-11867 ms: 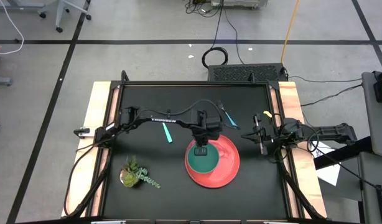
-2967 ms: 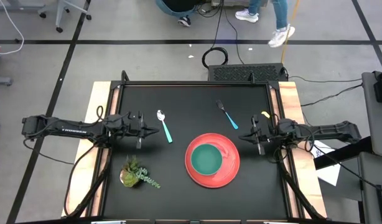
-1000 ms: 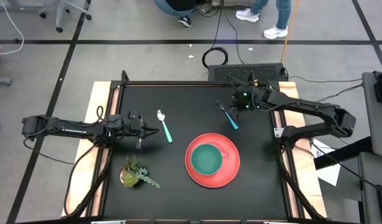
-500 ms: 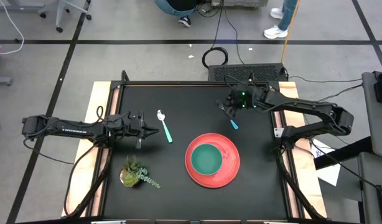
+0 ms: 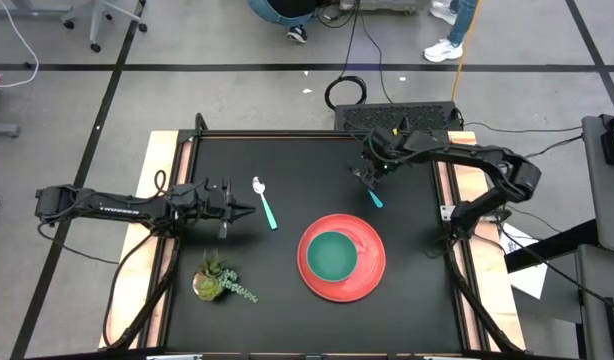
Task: Pick and place plate/cup/fork/spoon on tray
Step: Put the fork on the orange plate beside the green bowl
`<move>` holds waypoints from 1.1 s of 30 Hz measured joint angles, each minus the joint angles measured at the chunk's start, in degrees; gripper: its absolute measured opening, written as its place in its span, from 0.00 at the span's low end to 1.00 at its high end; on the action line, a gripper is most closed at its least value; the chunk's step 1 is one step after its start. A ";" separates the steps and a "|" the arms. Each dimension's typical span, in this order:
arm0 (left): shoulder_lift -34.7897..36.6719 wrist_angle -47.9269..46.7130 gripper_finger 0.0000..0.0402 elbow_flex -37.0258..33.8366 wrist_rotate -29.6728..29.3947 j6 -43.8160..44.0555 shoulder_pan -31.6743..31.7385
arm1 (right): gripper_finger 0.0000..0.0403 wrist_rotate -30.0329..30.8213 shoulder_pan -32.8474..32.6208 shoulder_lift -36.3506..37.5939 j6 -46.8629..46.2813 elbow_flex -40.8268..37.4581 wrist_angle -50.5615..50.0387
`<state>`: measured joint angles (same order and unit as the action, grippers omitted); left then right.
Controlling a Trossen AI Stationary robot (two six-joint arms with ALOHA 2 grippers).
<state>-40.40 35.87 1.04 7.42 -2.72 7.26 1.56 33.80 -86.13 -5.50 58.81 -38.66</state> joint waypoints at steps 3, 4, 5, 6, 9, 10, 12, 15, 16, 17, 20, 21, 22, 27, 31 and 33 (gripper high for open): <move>0.00 -0.01 0.08 0.00 0.00 0.00 -0.02 | 0.67 0.16 1.14 -1.76 0.40 1.63 0.08; 0.00 -0.02 0.08 0.00 0.00 0.00 -0.02 | 0.68 0.17 1.39 -2.05 0.40 2.10 0.23; 0.00 -0.05 0.08 0.00 0.00 0.00 -0.02 | 0.68 0.19 1.61 -2.29 0.42 2.44 0.48; 0.00 -0.08 0.08 0.00 0.01 0.00 -0.02 | 0.68 0.19 1.82 -2.61 0.52 2.75 0.73; 0.00 -0.07 0.08 0.00 0.02 0.00 -0.02 | 0.66 0.13 2.43 -3.66 -0.05 3.39 0.67; 0.00 -0.04 0.08 0.00 0.02 0.00 -0.02 | 0.65 0.11 2.55 -4.10 -0.84 3.69 0.69; 0.00 -0.04 0.08 0.00 0.02 -0.21 -0.02 | 0.64 0.07 2.65 -5.28 -1.92 4.03 0.78; 0.00 0.01 0.08 0.00 0.02 -0.35 -0.02 | 0.63 -0.13 2.40 -7.48 -3.26 4.63 0.56; 0.00 0.14 0.08 0.00 0.02 -0.37 -0.02 | 0.63 -0.15 2.12 -8.19 -3.73 4.89 0.55; 0.00 0.23 0.08 0.00 0.02 -0.37 -0.02 | 0.63 -0.21 1.98 -8.91 -4.11 5.11 0.53; 0.00 0.23 0.08 0.00 0.02 -0.37 -0.02 | 0.63 -0.41 1.43 -10.72 -5.09 5.46 0.47; 0.00 0.23 0.08 0.00 0.02 -0.37 -0.02 | 0.63 -0.64 1.32 -11.13 -5.72 5.46 0.59; 0.00 0.21 0.08 0.00 0.02 -0.39 -0.01 | 0.63 -1.65 1.32 -11.35 -6.21 5.46 1.03; 0.00 -0.11 0.08 0.00 0.01 -0.39 -0.02 | 0.63 -4.77 1.04 -12.32 -8.49 5.52 1.97; 0.00 -0.10 0.08 0.00 0.02 -0.55 -0.02 | 0.63 -4.70 0.14 -13.98 -8.82 5.52 1.95; 0.00 -0.12 0.08 0.00 0.02 -0.55 -0.02 | 0.63 -4.70 -0.53 -14.76 -8.75 5.52 1.95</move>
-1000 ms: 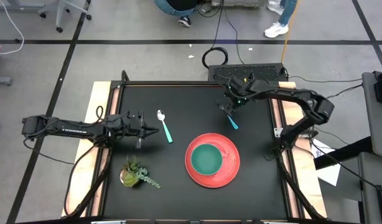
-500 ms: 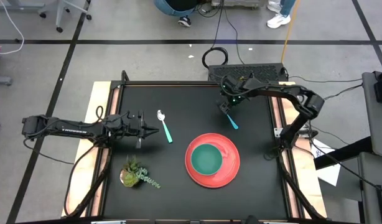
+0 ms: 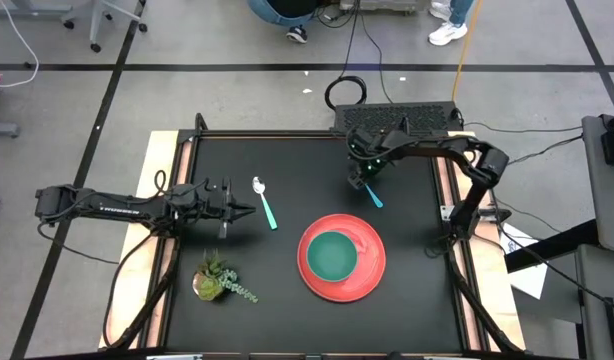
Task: Pick and place plate/cup/fork/spoon on tray
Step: Put the fork on the orange plate beside the green bowl
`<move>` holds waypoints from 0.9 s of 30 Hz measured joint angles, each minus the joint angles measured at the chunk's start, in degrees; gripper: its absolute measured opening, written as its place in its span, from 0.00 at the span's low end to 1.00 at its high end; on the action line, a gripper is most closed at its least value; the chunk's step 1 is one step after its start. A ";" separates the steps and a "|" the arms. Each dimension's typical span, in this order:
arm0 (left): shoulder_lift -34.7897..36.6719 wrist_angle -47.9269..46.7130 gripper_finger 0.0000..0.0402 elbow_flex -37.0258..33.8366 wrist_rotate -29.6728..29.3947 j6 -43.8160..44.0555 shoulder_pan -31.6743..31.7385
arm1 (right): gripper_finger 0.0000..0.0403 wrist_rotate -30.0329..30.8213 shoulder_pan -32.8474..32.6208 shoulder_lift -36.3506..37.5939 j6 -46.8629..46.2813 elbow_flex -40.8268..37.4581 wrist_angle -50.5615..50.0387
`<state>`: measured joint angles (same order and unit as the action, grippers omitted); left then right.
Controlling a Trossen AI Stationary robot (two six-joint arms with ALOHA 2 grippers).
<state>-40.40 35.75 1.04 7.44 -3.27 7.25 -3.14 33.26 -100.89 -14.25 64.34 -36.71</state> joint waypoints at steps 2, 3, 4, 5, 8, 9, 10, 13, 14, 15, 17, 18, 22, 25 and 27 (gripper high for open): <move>0.00 0.02 0.08 0.00 0.00 0.00 0.00 | 0.63 0.00 -0.44 -0.49 0.09 0.00 0.02; 0.00 0.00 0.08 0.00 0.00 0.00 0.00 | 0.63 0.00 -0.57 -0.69 0.19 0.00 0.02; 0.00 0.00 0.08 0.00 0.00 0.00 0.02 | 0.63 0.04 -0.71 -0.93 0.24 0.00 0.05; 0.00 0.01 0.08 0.00 0.00 0.00 0.00 | 0.63 0.12 -0.79 -1.19 0.29 0.00 0.05; 0.00 0.02 0.08 0.00 0.00 0.02 0.01 | 0.63 0.26 -0.77 -1.92 0.34 -0.02 0.22; 0.00 0.02 0.08 0.00 0.00 0.02 0.02 | 0.63 0.26 -0.75 -2.18 0.34 -0.02 0.35; 0.00 0.02 0.08 0.00 0.00 0.02 0.00 | 0.63 0.37 -0.77 -2.42 0.40 -0.02 0.39; 0.00 0.02 0.08 0.00 0.00 0.06 0.00 | 0.63 1.76 -0.79 -2.93 1.26 0.11 0.43; 0.00 0.03 0.08 0.00 0.01 0.11 0.00 | 0.63 2.04 -0.80 -2.96 1.64 0.10 0.42; 0.02 0.04 0.08 0.00 0.02 0.13 0.00 | 0.63 2.31 -0.80 -2.97 1.78 0.10 0.43; 0.00 0.03 0.08 0.00 0.02 0.15 0.00 | 0.63 2.62 -0.80 -2.99 1.86 0.09 0.39; 0.00 0.06 0.08 0.00 0.02 0.15 0.00 | 0.63 2.80 -0.80 -2.99 1.90 0.08 0.19; 0.00 0.07 0.08 0.00 0.02 0.15 0.00 | 0.59 3.14 -0.77 -2.99 2.98 0.07 -0.22; 0.00 0.05 0.08 0.00 0.02 0.15 0.02 | 0.53 3.23 -0.75 -3.01 3.21 0.04 -0.22; 0.00 0.04 0.08 0.00 0.02 0.15 0.00 | 0.48 3.28 -0.75 -3.01 3.78 0.04 -0.22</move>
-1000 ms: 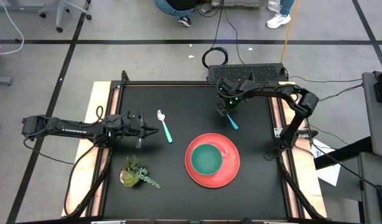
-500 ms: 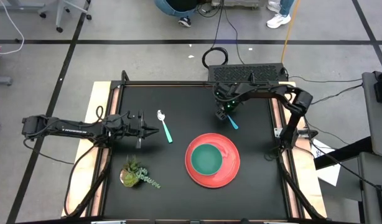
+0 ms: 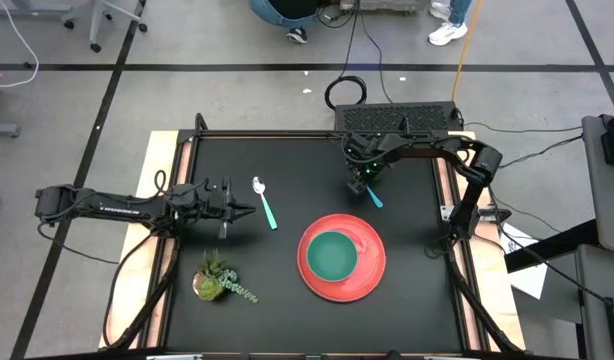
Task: Pick and place plate/cup/fork/spoon on tray
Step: Put the fork on the orange plate beside the green bowl
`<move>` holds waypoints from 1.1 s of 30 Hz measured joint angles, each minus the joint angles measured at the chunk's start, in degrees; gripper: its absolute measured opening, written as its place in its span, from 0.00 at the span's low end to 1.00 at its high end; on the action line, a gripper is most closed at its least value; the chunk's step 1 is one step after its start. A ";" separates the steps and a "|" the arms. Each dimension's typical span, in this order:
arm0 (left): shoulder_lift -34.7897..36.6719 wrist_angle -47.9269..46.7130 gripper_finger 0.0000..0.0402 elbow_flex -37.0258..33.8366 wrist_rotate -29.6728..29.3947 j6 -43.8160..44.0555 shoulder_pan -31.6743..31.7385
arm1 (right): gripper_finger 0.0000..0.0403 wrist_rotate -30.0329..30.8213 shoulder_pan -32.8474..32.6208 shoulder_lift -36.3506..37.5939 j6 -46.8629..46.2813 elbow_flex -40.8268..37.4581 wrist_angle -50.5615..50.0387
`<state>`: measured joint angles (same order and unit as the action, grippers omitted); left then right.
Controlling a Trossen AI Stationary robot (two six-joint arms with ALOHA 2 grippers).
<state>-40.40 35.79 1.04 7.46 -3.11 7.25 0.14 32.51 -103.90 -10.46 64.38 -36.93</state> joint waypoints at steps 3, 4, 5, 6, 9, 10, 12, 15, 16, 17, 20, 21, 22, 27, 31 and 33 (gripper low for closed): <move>0.00 0.02 0.08 0.00 0.00 0.26 0.00 | 0.40 0.02 0.04 0.00 0.25 -0.02 0.04; 0.00 0.00 0.08 0.00 0.00 0.26 0.01 | 0.37 0.02 0.02 0.00 0.29 -0.04 0.04; 0.00 0.00 0.08 0.00 0.00 0.26 0.01 | 0.34 0.00 0.02 0.00 0.56 -0.04 0.02; 0.00 0.00 0.08 0.00 0.00 0.27 0.01 | 0.32 0.00 0.02 -0.01 0.79 -0.04 0.03; 0.00 0.00 0.08 0.00 0.00 0.29 0.00 | 0.25 0.00 0.02 -0.02 1.10 -0.04 0.04; 0.01 0.00 0.08 0.00 0.00 0.31 0.00 | 0.23 0.00 0.02 -0.02 1.17 -0.04 0.04; 0.00 0.00 0.08 0.00 0.00 0.32 0.02 | 0.19 0.00 0.02 -0.02 2.03 -0.04 0.01; 0.01 0.00 0.08 0.00 0.00 0.38 0.00 | 0.12 -0.02 0.02 -0.04 2.80 -0.04 -0.17; 0.00 0.00 0.08 0.00 0.00 0.39 0.01 | 0.10 -0.04 0.02 -0.04 2.81 -0.04 -0.17; 0.00 0.00 0.08 0.00 0.00 0.42 0.00 | 0.08 -0.04 0.01 -0.04 2.83 -0.05 -0.17; 0.00 0.02 0.08 0.00 0.00 0.42 0.01 | 0.02 -0.06 0.02 -0.04 3.65 -0.07 -0.35; 0.01 0.02 0.08 0.00 0.00 0.42 0.00 | 0.02 -0.05 0.02 -0.04 3.74 -0.07 -0.45; 0.00 0.02 0.08 0.00 0.00 0.42 0.00 | 0.02 -0.04 0.02 -0.04 3.75 -0.06 -0.60; 0.00 0.02 0.08 0.00 0.00 0.68 0.02 | 0.01 0.77 0.15 0.93 3.81 -0.27 -1.35; 0.00 0.02 0.08 0.00 0.00 0.68 0.01 | 0.01 2.73 0.15 3.89 3.97 -0.34 -1.96; 0.00 0.04 0.08 0.00 0.00 0.68 0.00 | 0.01 2.80 0.17 5.74 4.11 -0.26 -2.05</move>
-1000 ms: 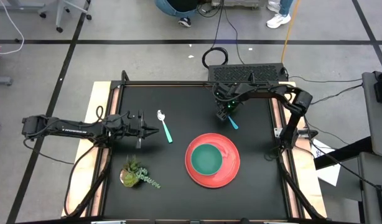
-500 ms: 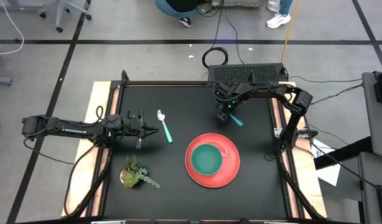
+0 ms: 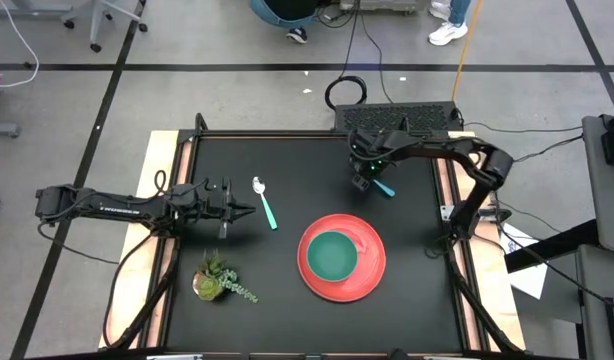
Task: Pick and place plate/cup/fork/spoon on tray
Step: Put the fork on the orange plate beside the green bowl
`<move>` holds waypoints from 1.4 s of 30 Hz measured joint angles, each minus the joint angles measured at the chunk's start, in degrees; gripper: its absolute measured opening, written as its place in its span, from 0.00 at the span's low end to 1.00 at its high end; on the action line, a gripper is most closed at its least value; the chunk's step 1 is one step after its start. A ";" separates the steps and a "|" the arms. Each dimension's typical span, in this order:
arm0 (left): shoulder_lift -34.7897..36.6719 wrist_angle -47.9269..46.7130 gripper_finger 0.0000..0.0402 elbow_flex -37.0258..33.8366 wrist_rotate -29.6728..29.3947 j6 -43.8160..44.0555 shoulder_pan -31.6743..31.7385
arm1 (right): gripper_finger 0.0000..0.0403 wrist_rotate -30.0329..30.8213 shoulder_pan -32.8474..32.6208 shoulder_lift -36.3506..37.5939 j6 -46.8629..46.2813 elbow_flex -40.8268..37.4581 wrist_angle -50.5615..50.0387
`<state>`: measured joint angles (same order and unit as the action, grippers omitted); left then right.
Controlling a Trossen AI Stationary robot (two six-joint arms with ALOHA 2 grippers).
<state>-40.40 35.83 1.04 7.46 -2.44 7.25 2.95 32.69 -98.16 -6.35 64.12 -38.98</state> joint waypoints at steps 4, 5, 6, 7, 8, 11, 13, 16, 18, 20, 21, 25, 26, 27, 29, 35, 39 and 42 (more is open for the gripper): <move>0.01 0.00 0.08 0.00 0.00 -0.02 0.00 | 0.01 -0.11 -0.10 4.25 0.00 0.00 -0.46; 0.02 0.00 0.08 0.00 0.00 -0.02 0.00 | 0.01 -0.15 -0.19 5.46 0.00 0.02 -0.15; 0.01 0.00 0.08 0.00 -0.01 -0.03 0.01 | 0.01 -0.54 -0.25 6.58 -0.01 0.02 0.00; 0.02 0.00 0.08 0.00 0.00 -0.04 0.00 | 0.01 -1.43 -0.24 7.63 -0.04 0.02 -0.05; 0.02 0.00 0.08 0.00 0.00 -0.04 0.01 | 0.01 -2.31 -0.26 8.58 -0.37 0.02 -0.05; 0.02 0.12 0.08 0.00 -0.02 -0.26 0.00 | 0.01 -3.15 -0.26 10.92 -1.33 0.04 0.65; 0.02 0.47 0.08 0.00 -0.02 -0.28 0.00 | 0.01 -3.15 -0.26 11.65 -1.31 0.07 0.48; 0.02 0.85 0.08 0.01 -0.02 -0.28 0.00 | 0.01 -3.16 -0.25 11.64 -1.30 0.07 -0.11; 0.00 0.85 0.08 0.02 -0.02 -0.28 0.00 | 0.01 -3.16 -0.10 11.50 -0.94 0.04 -0.47; 0.00 0.85 0.08 0.02 -0.02 -0.20 0.00 | 0.01 -3.17 -0.09 11.16 -0.74 -0.01 -0.18; 0.02 0.85 0.08 0.01 -0.02 -0.20 0.00 | 0.01 -3.17 -0.09 11.11 -0.70 -0.09 -0.41; 0.02 0.85 0.08 0.01 -0.02 -0.14 0.00 | 0.01 -3.17 -0.11 11.22 -0.67 -0.09 0.00; 0.02 0.86 0.08 0.02 -0.02 -0.10 0.00 | 0.01 -3.17 -0.11 11.22 -0.67 -0.09 -0.35; 0.02 0.87 0.08 0.02 -0.02 -0.07 0.00 | 0.01 -3.17 -0.11 11.20 -0.70 -0.11 -0.60; 0.02 0.86 0.08 0.02 -0.02 -0.07 0.01 | 0.01 -3.24 -0.15 11.22 -0.67 -0.11 -0.38; 0.01 0.85 0.08 0.02 -0.04 -0.25 0.00 | 0.01 -5.05 -0.17 13.04 1.37 -0.09 -0.21; 0.02 0.85 0.08 0.02 -0.04 -0.26 0.00 | 0.02 -5.19 -0.07 16.08 1.50 -0.09 1.40; 0.02 0.89 0.08 0.01 -0.31 -0.28 0.00 | 0.02 -5.19 -0.02 17.55 1.51 0.02 2.35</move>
<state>-40.38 36.72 1.05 7.16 -2.72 7.25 -2.25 32.67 -80.60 -4.84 64.14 -36.63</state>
